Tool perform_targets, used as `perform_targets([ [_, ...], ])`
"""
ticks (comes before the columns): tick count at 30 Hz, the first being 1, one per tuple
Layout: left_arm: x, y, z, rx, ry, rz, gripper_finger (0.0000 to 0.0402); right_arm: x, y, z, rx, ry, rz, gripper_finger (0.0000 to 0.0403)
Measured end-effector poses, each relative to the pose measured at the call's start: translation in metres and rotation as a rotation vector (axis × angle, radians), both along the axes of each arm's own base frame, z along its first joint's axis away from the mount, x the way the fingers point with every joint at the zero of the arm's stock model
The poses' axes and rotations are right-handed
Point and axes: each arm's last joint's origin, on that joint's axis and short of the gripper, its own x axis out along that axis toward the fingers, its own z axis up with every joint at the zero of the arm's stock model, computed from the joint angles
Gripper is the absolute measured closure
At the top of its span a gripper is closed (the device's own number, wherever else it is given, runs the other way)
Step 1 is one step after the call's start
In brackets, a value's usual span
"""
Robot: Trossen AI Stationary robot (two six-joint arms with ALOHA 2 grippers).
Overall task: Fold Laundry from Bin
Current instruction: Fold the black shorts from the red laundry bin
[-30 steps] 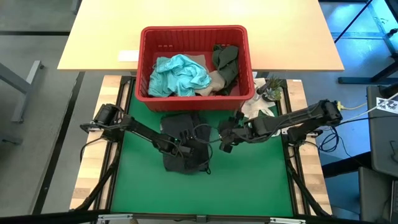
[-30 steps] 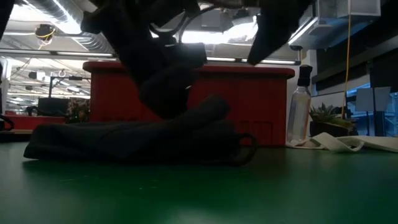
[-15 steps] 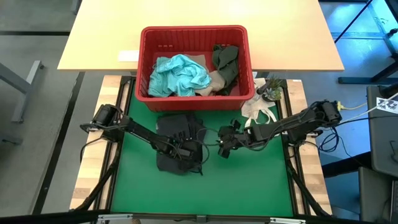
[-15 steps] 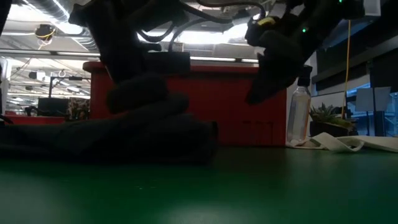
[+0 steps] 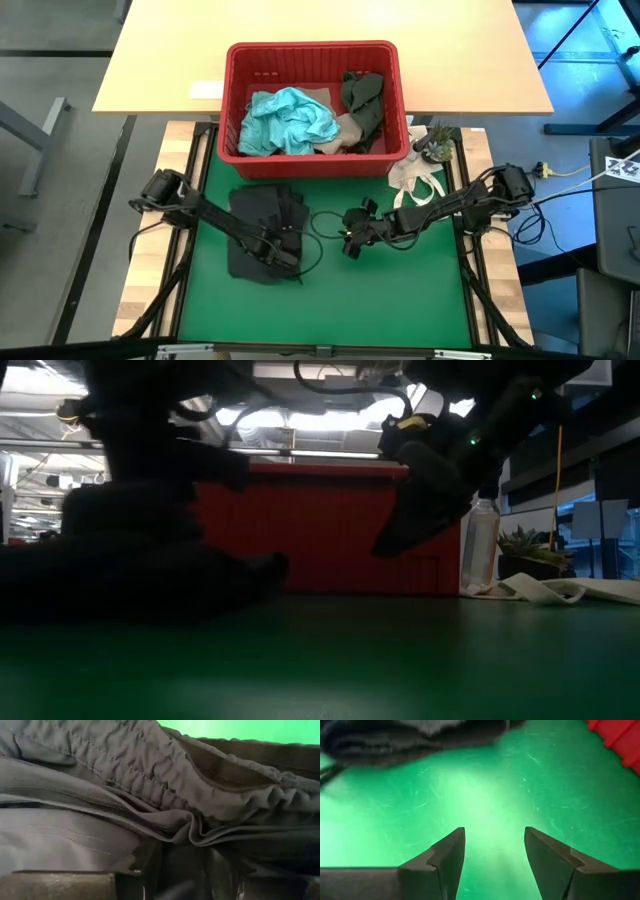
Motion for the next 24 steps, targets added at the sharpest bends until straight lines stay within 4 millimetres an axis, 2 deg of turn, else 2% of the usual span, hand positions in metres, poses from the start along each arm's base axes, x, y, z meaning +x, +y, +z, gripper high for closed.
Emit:
perform_targets([
  [7, -0.026, -0.007, 0.002, 0.069, 0.17, 0.047, 0.0269, 0.0, 0.0, 0.0, 0.008, 0.002, 0.007, 0.0197],
  [14, -0.039, -0.017, 0.004, 0.111, 0.227, 0.049, 0.0269, 0.0, 0.0, 0.0, 0.008, 0.001, 0.007, 0.0197],
  [19, -0.048, -0.026, 0.008, 0.133, 0.226, 0.043, 0.0269, 0.0, 0.0, 0.0, 0.008, 0.001, 0.007, 0.0197],
  [24, -0.054, -0.035, 0.019, 0.131, 0.141, 0.054, 0.0269, 0.0, 0.0, 0.0, 0.008, -0.001, 0.007, 0.0197],
])
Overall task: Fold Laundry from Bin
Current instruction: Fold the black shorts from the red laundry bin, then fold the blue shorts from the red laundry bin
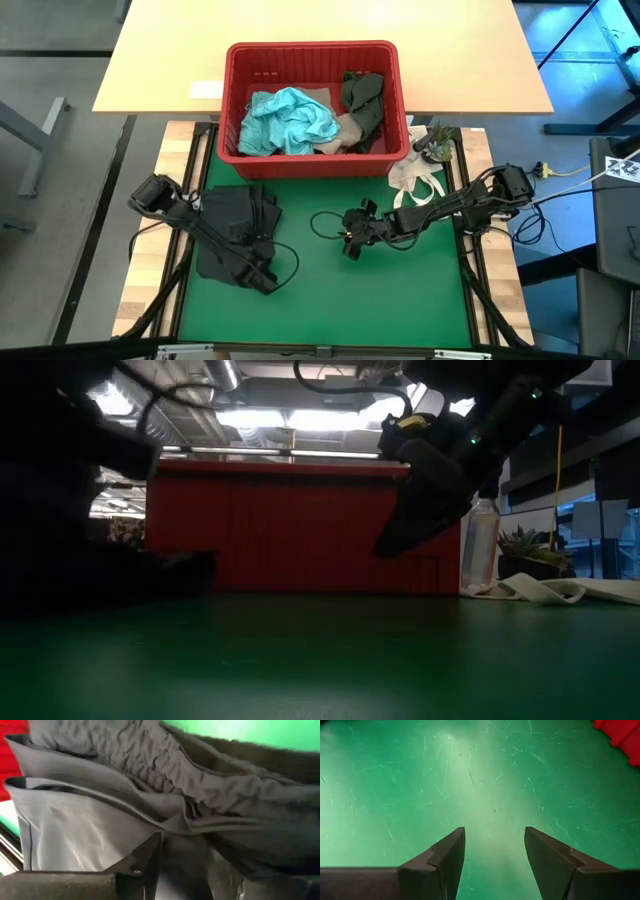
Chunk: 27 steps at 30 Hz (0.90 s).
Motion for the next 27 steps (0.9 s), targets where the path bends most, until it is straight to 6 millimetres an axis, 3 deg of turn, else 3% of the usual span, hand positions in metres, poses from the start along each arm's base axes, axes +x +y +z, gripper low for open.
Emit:
perform_targets([
  [7, -0.011, -0.005, 0.029, -0.057, -0.131, 0.013, 0.0269, 0.007, 0.001, 0.009, 0.001, -0.029, 0.006, 0.0197],
  [15, -0.023, -0.008, 0.052, -0.12, -0.217, -0.013, 0.0269, 0.025, 0.005, 0.039, -0.059, -0.095, 0.085, 0.0197],
  [22, -0.011, -0.014, 0.06, -0.153, -0.403, -0.079, 0.0269, 0.048, 0.005, 0.093, -0.225, -0.18, 0.202, 0.0197],
  [27, 0.006, -0.018, 0.064, -0.157, -0.543, -0.164, 0.0269, 0.061, -0.019, 0.142, -0.405, -0.198, 0.131, 0.0197],
])
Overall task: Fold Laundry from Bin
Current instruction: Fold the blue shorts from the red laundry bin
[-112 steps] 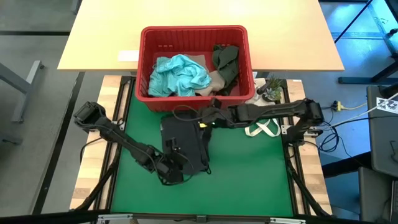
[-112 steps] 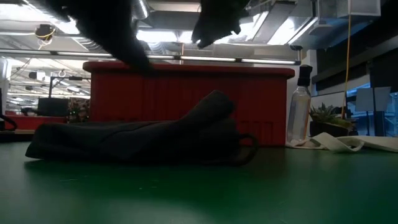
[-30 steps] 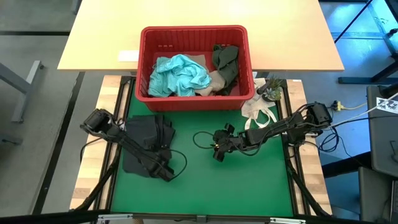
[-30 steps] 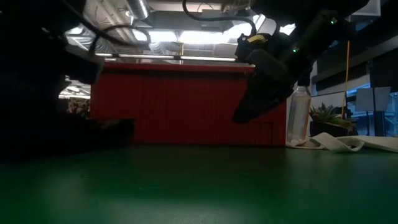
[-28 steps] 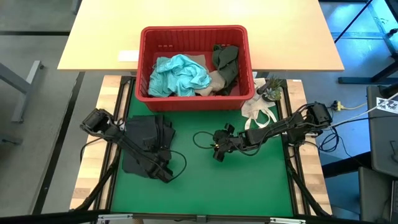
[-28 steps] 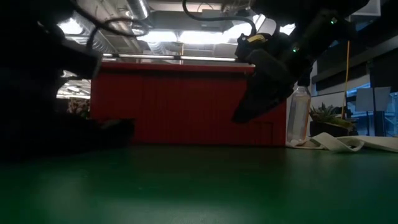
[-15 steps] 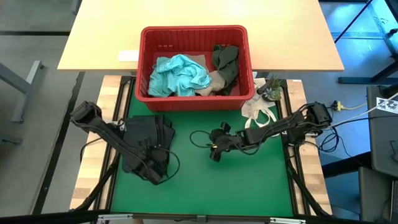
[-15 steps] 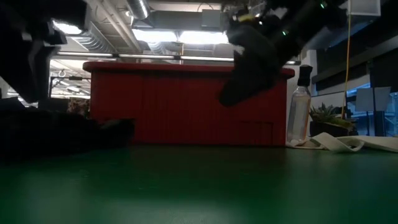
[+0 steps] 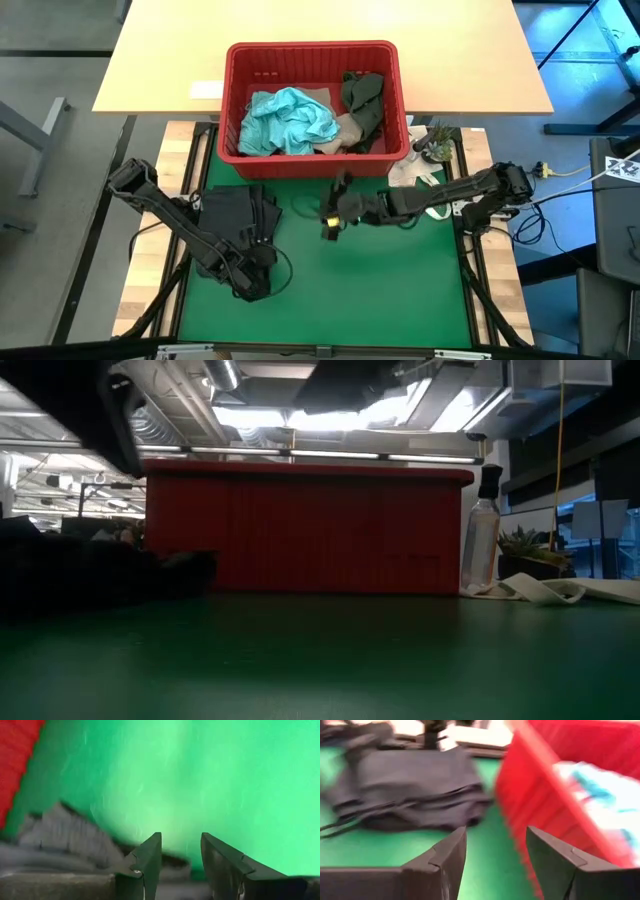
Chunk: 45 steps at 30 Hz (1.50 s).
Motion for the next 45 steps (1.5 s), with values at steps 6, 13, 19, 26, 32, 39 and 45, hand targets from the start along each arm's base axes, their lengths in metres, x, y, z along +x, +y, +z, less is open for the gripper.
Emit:
perform_targets([
  [6, 0.016, 0.003, 0.005, 0.007, -0.124, -0.01, 0.0269, 0.005, -0.051, 0.037, -0.089, -0.034, -0.102, 0.0197],
  [13, 0.024, 0.011, 0.008, 0.063, -0.175, 0.018, 0.0269, -0.008, -0.132, 0.034, -0.077, 0.038, -0.245, 0.0197],
  [19, 0.028, 0.02, 0.008, 0.072, -0.177, 0.052, 0.0269, -0.018, -0.186, 0.018, 0.072, 0.073, -0.192, 0.0197],
  [26, 0.033, 0.029, 0.008, 0.078, -0.17, 0.085, 0.0269, -0.018, -0.225, -0.007, 0.127, 0.1, -0.213, 0.0197],
  [32, 0.036, 0.036, 0.008, 0.08, -0.169, 0.109, 0.0269, -0.014, -0.243, -0.029, 0.173, 0.128, -0.179, 0.0197],
  [39, 0.037, 0.039, 0.008, 0.081, -0.168, 0.119, 0.0269, -0.006, -0.245, -0.031, 0.122, 0.094, -0.057, 0.0197],
  [45, 0.037, 0.039, 0.008, 0.08, -0.168, 0.119, 0.0269, -0.003, -0.245, -0.03, 0.116, 0.06, -0.03, 0.0197],
])
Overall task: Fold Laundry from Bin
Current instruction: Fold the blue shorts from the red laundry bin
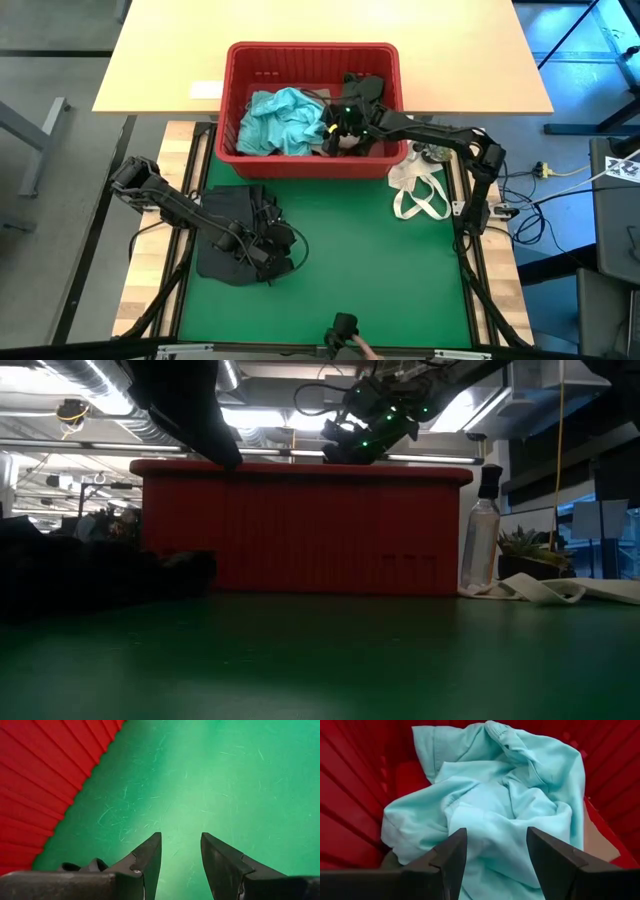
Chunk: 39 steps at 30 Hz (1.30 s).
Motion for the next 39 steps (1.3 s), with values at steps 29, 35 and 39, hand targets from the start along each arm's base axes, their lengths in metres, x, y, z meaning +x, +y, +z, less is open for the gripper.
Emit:
perform_targets([
  [29, 0.0, 0.0, 0.0, -0.001, -0.001, 0.0, 0.0269, -0.002, -0.018, -0.025, 0.034, 0.055, -0.081, 0.0264],
  [35, 0.0, 0.0, 0.0, 0.0, -0.001, 0.0, 0.0269, -0.004, -0.022, -0.018, 0.033, 0.027, -0.083, 0.0338],
  [39, 0.0, 0.0, 0.0, -0.001, -0.001, 0.0, 0.0269, -0.004, -0.022, -0.016, 0.022, 0.011, -0.076, 0.0393],
])
